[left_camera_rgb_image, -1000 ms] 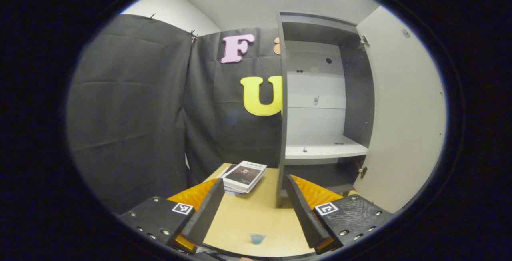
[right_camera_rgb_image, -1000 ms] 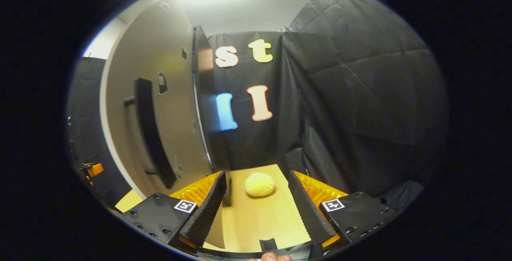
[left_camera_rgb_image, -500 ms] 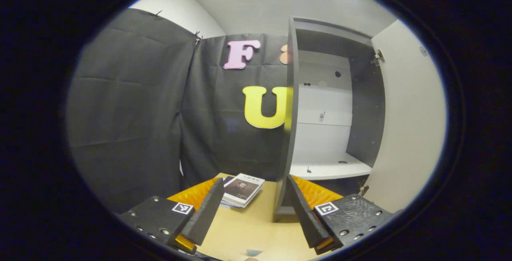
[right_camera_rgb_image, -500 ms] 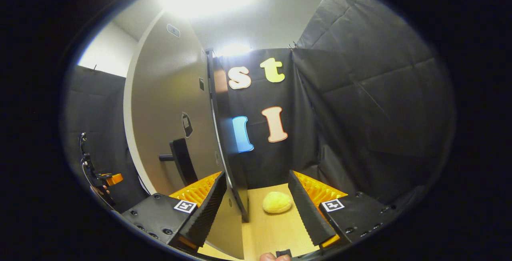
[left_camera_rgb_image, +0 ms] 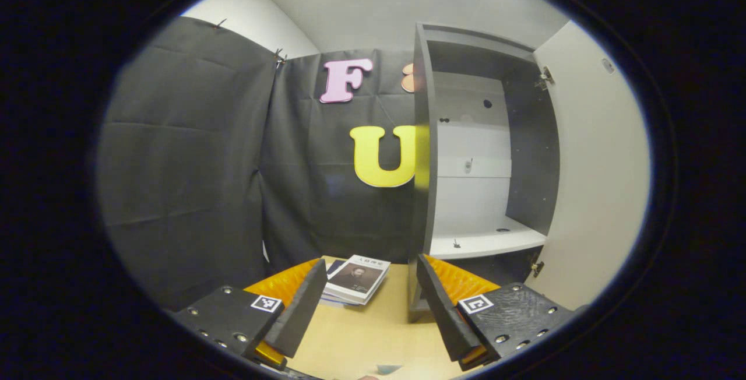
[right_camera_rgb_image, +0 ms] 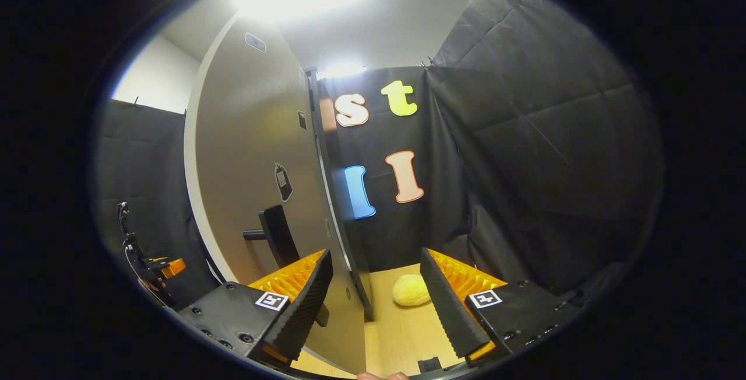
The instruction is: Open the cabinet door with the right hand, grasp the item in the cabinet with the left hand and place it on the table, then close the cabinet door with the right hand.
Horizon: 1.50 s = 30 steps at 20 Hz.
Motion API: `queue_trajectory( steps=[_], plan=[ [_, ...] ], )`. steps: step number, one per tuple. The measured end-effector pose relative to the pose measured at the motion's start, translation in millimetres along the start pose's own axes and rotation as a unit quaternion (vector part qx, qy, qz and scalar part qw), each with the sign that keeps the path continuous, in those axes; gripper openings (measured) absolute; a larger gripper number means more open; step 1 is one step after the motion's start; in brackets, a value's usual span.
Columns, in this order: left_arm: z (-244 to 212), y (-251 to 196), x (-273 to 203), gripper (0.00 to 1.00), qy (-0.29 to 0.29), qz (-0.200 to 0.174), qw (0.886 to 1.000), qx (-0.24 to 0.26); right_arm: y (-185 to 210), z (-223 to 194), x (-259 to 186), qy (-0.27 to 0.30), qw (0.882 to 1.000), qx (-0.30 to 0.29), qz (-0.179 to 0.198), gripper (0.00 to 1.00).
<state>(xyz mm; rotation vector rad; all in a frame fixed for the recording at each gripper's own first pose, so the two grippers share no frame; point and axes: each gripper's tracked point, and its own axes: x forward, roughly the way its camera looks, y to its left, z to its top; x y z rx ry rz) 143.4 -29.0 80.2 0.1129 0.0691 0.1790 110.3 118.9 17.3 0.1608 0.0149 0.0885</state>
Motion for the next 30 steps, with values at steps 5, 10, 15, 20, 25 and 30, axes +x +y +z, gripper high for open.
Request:
queue_trajectory(
  steps=[5, 10, 15, 20, 25, 30],
  plan=[
    [-21, 3, 11, 0.92, 0.014, -0.017, 1.0, 0.005, 40, -9, 6, 0.008, 0.999, 0.018, 0.031, 0.96],
    [-39, 17, 21, 0.92, 0.031, -0.032, 0.999, -0.008, 84, -21, -5, 0.02, 0.997, 0.019, 0.067, 0.96],
    [-48, 48, 29, 0.94, 0.036, -0.019, 0.999, -0.02, 98, -23, -1, 0.024, 0.997, 0.0, 0.078, 0.96],
    [-57, 66, 35, 0.92, 0.043, -0.008, 0.998, -0.049, 102, -24, -1, 0.029, 0.995, -0.007, 0.09, 0.96],
    [-55, 69, 34, 0.94, 0.038, -0.009, 0.999, -0.031, 135, -34, 19, 0.037, 0.993, -0.005, 0.115, 0.96],
    [-53, 69, 32, 0.92, 0.034, -0.011, 0.999, -0.02, 174, -41, 23, 0.042, 0.987, -0.009, 0.156, 0.96]
  ],
)
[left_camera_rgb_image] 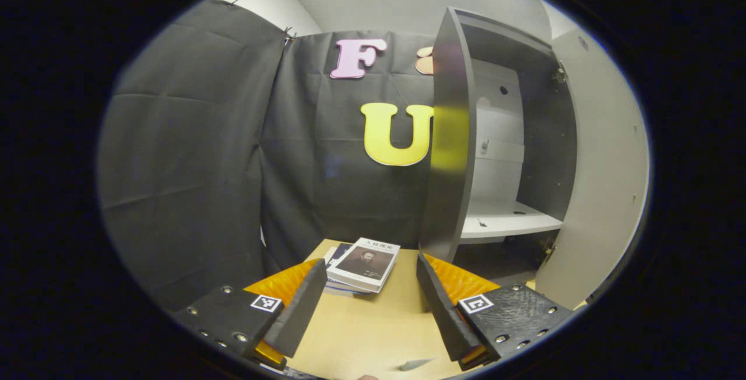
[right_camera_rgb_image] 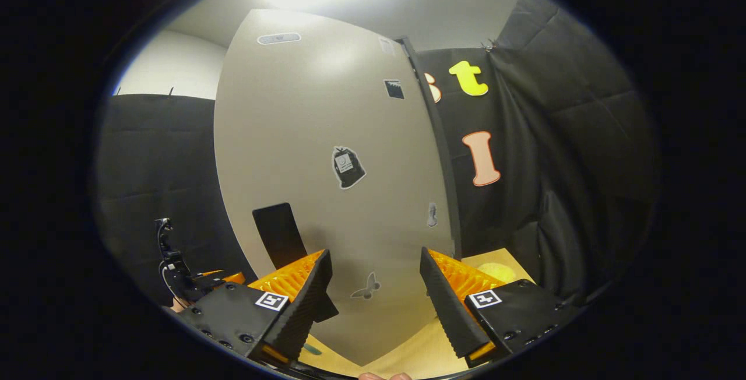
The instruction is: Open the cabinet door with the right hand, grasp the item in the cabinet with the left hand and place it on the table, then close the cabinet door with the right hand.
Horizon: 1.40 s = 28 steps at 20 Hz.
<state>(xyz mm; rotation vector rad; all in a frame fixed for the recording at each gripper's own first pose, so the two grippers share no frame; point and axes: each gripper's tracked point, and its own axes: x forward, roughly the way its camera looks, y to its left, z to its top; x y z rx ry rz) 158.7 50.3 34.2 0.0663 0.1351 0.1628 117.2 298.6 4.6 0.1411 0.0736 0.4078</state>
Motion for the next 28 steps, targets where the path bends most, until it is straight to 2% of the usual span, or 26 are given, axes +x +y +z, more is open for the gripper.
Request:
queue_trajectory(
  steps=[2, 5, 8, 10, 12, 17, 21, 25, 28],
  plan=[
    [6, 0, -4, 0.91, -0.012, -0.002, 1.0, -0.004, 5, -4, 11, 0.004, 1.0, -0.013, 0.015, 0.96],
    [8, -1, -7, 0.92, -0.018, -0.006, 1.0, -0.017, 6, -14, 32, 0.018, 0.998, -0.051, 0.019, 0.96],
    [9, 1, -12, 0.92, -0.015, -0.001, 1.0, -0.019, 7, -18, 46, 0.021, 0.998, -0.053, 0.031, 0.96],
    [12, -2, -16, 0.92, -0.015, -0.002, 1.0, -0.019, -18, -21, 53, 0.023, 0.998, -0.05, -0.001, 0.96],
    [16, -8, -21, 0.92, -0.02, -0.005, 1.0, -0.019, -37, -27, 59, 0.034, 0.999, -0.034, -0.017, 0.96],
    [35, -35, -32, 0.92, -0.037, -0.011, 0.999, -0.013, -71, -32, 57, 0.045, 0.999, -0.017, -0.021, 0.96],
    [54, -70, -43, 0.92, -0.056, -0.021, 0.998, -0.034, -95, -27, 49, 0.053, 0.998, -0.013, -0.018, 0.96],
    [69, -99, -49, 0.92, -0.064, -0.039, 0.995, -0.073, -120, -12, 41, 0.047, 0.998, -0.035, -0.013, 0.96],
    [76, -115, -52, 0.91, -0.067, -0.054, 0.994, -0.072, -134, 4, 41, 0.037, 0.998, -0.049, -0.014, 0.96]
  ],
)
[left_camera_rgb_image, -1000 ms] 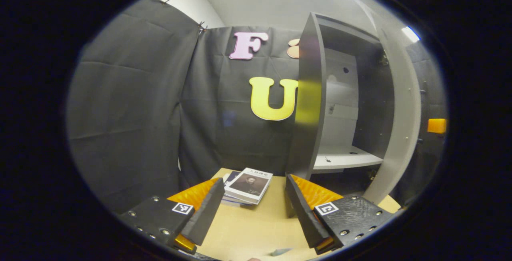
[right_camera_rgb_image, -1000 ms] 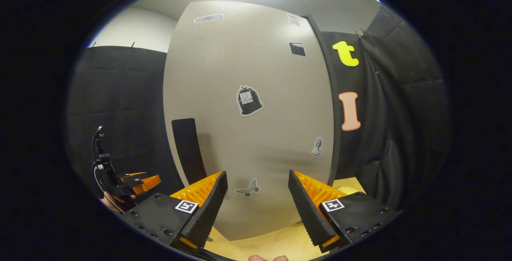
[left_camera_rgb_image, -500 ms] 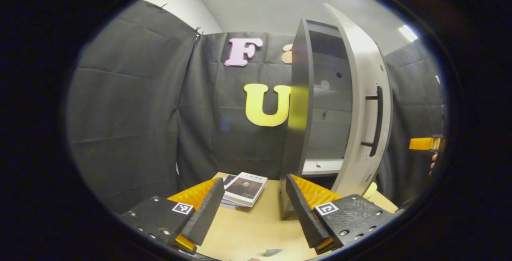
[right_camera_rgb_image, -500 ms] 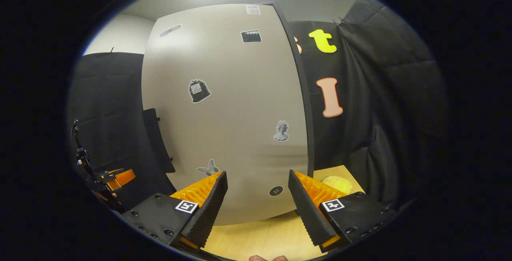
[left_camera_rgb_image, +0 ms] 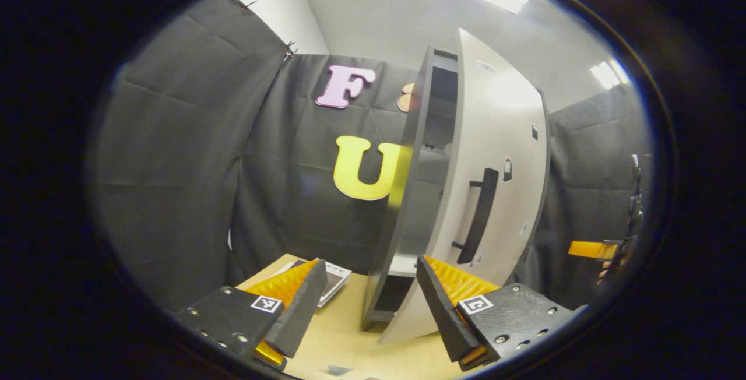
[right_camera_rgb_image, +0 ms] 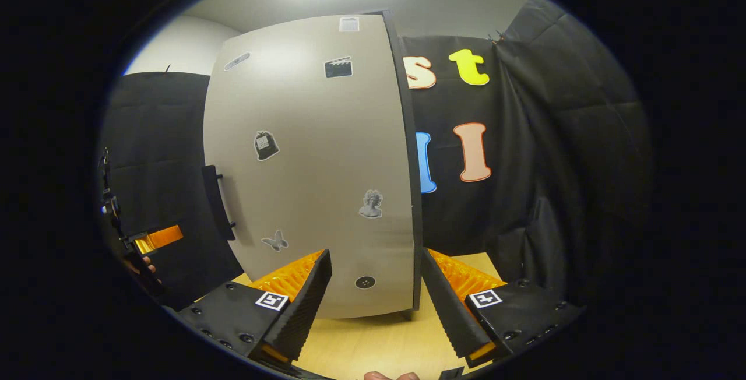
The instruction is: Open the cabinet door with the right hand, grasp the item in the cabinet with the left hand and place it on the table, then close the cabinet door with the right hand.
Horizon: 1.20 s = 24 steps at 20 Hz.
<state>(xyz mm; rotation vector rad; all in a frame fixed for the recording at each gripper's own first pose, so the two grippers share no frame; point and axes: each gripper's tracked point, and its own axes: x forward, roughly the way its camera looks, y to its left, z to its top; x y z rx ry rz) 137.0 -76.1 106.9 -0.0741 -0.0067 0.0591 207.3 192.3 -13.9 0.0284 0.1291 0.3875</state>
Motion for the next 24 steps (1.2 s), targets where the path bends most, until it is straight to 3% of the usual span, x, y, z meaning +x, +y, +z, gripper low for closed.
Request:
queue_trajectory(
  steps=[7, 12, 15, 16, 18, 19, 21, 24],
  plan=[
    [7, -58, 11, 0.91, 0.009, -0.049, 0.998, 0.037, -2, 25, -19, -0.048, 0.999, 0.01, 0.001, 0.96],
    [15, -105, 15, 0.94, 0.004, -0.076, 0.996, 0.053, -26, 28, -36, -0.059, 0.997, -0.031, -0.027, 0.97],
    [7, -116, 12, 0.91, 0.01, -0.073, 0.996, 0.05, -37, 24, -43, -0.053, 0.998, -0.031, -0.03, 0.97],
    [4, -119, 11, 0.97, 0.01, -0.071, 0.996, 0.049, -40, 22, -45, -0.05, 0.998, -0.027, -0.028, 0.98],
    [2, -124, 7, 0.91, 0.012, -0.062, 0.997, 0.048, -49, 22, -53, -0.053, 0.998, -0.017, -0.028, 0.98],
    [3, -125, 2, 0.97, 0.01, -0.057, 0.997, 0.047, -53, 22, -56, -0.055, 0.998, -0.015, -0.024, 0.98],
    [2, -129, -6, 0.92, 0.009, -0.045, 0.998, 0.032, -60, 25, -58, -0.06, 0.998, -0.017, -0.012, 0.98],
    [8, -140, -31, 0.91, -0.008, -0.025, 0.999, 0.023, -69, 29, -60, -0.06, 0.998, -0.019, -0.001, 0.98]
  ],
)
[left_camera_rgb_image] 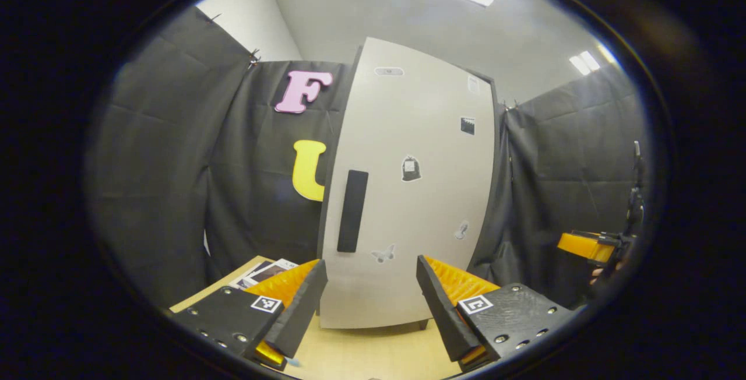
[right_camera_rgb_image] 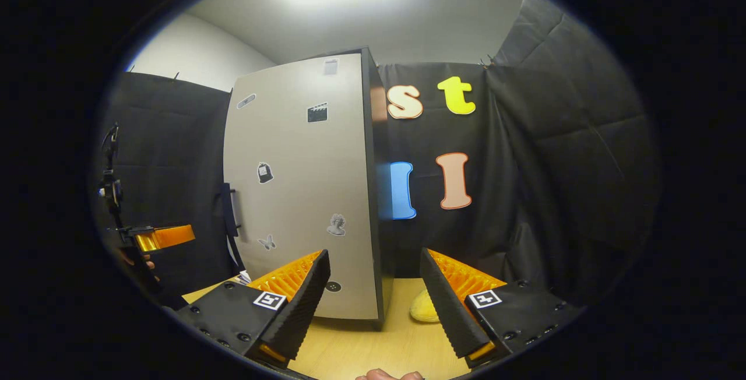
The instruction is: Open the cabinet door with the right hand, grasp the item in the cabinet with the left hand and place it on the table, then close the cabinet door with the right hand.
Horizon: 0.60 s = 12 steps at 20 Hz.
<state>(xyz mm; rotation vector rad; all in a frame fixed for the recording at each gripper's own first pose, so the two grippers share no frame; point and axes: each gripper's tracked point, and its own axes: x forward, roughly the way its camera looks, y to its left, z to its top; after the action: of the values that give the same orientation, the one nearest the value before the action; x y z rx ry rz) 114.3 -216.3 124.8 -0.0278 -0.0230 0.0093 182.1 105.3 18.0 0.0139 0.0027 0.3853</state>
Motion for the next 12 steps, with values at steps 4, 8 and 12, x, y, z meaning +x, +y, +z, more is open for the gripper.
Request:
queue_trajectory(
  steps=[4, 8, 12],
  plan=[
    [-10, -6, -43, 0.91, -0.001, 0.033, 0.999, 0.012, -1, 0, -3, 0.003, 1.0, 0.008, 0.027, 0.98],
    [-26, -2, -64, 0.94, 0.023, 0.05, 0.998, 0.012, 4, -10, -4, 0.006, 0.999, 0.003, 0.033, 0.98],
    [-29, 9, -63, 0.91, 0.026, 0.059, 0.998, 0.011, 5, -32, 5, 0.023, 0.999, 0.014, 0.024, 0.98]
  ],
)
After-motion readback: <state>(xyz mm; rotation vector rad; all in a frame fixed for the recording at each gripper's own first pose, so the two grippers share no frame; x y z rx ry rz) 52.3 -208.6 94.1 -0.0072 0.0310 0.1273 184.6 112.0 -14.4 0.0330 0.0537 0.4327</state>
